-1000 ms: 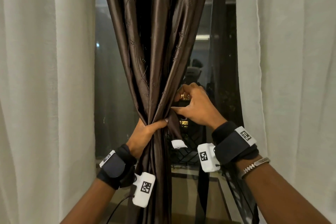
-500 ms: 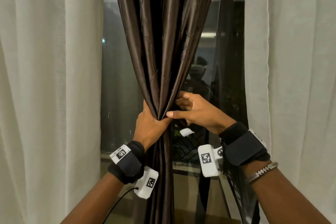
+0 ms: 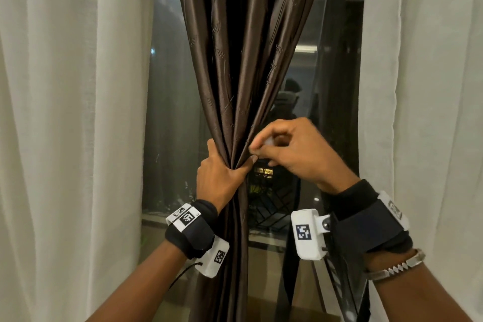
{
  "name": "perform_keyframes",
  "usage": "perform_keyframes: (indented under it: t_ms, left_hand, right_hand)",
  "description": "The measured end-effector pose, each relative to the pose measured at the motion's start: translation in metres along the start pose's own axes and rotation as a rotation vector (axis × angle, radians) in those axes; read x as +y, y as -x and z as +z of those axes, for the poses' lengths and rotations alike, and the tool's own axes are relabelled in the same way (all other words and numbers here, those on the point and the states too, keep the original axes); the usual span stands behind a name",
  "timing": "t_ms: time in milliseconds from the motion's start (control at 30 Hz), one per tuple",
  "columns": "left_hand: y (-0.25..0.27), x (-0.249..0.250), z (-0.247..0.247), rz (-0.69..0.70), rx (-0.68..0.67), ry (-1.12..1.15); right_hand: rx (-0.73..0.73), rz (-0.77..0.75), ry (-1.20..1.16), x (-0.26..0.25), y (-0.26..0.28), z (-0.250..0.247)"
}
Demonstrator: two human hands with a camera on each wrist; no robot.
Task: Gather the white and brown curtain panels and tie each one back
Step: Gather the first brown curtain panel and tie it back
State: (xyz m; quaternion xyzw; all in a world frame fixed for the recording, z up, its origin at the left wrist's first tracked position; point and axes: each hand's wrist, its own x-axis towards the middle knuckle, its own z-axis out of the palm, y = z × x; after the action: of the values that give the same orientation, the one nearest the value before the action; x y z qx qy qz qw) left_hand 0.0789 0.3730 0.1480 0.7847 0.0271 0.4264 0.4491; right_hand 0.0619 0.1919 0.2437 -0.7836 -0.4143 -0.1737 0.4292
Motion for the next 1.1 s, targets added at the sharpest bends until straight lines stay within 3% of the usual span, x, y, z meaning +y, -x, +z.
perform_keyframes:
  t_ms: [100, 200, 267, 467, 600, 700, 767, 833, 1000, 1100]
  left_hand:
    - [0.001, -0.001, 0.013, 0.004, -0.028, -0.14]
    - [0.004, -0.007, 0.019, 0.102, -0.047, -0.314]
    - [0.011, -0.007, 0.018, 0.168, -0.049, -0.312]
    - [0.028, -0.012, -0.009, 0.329, 0.041, 0.087]
    - [0.024, 0.0, -0.027, 0.182, 0.03, 0.675]
    - [0.016, 0.011, -0.038, 0.068, 0.145, 0.898]
    - [0.01, 0.013, -0.042, 0.029, 0.119, 0.991]
    - [0.006, 0.009, -0.043, 0.048, 0.066, 0.968]
    - [0.001, -0.005, -0.048, 0.185, -0.008, 0.608]
    - [0.005, -0.003, -0.048, 0.245, 0.063, 0.469]
  right_hand:
    - [0.008, -0.087, 0.226, -0.008, -0.003, 0.028]
    - [0.189, -0.066, 0.317, -0.009, -0.008, 0.056]
    - [0.331, -0.019, 0.349, -0.006, -0.013, 0.066]
    - [0.524, 0.012, 0.18, 0.006, -0.022, 0.073]
    - [0.535, -0.047, 0.137, 0.01, -0.028, 0.079]
    - [0.536, -0.044, 0.131, 0.012, -0.033, 0.08]
    - [0.527, -0.049, 0.127, 0.012, -0.034, 0.081]
    - [0.52, -0.053, 0.124, 0.011, -0.033, 0.081]
    - [0.503, -0.05, 0.122, 0.009, -0.032, 0.079]
    - [0.488, -0.053, 0.126, 0.01, -0.033, 0.078]
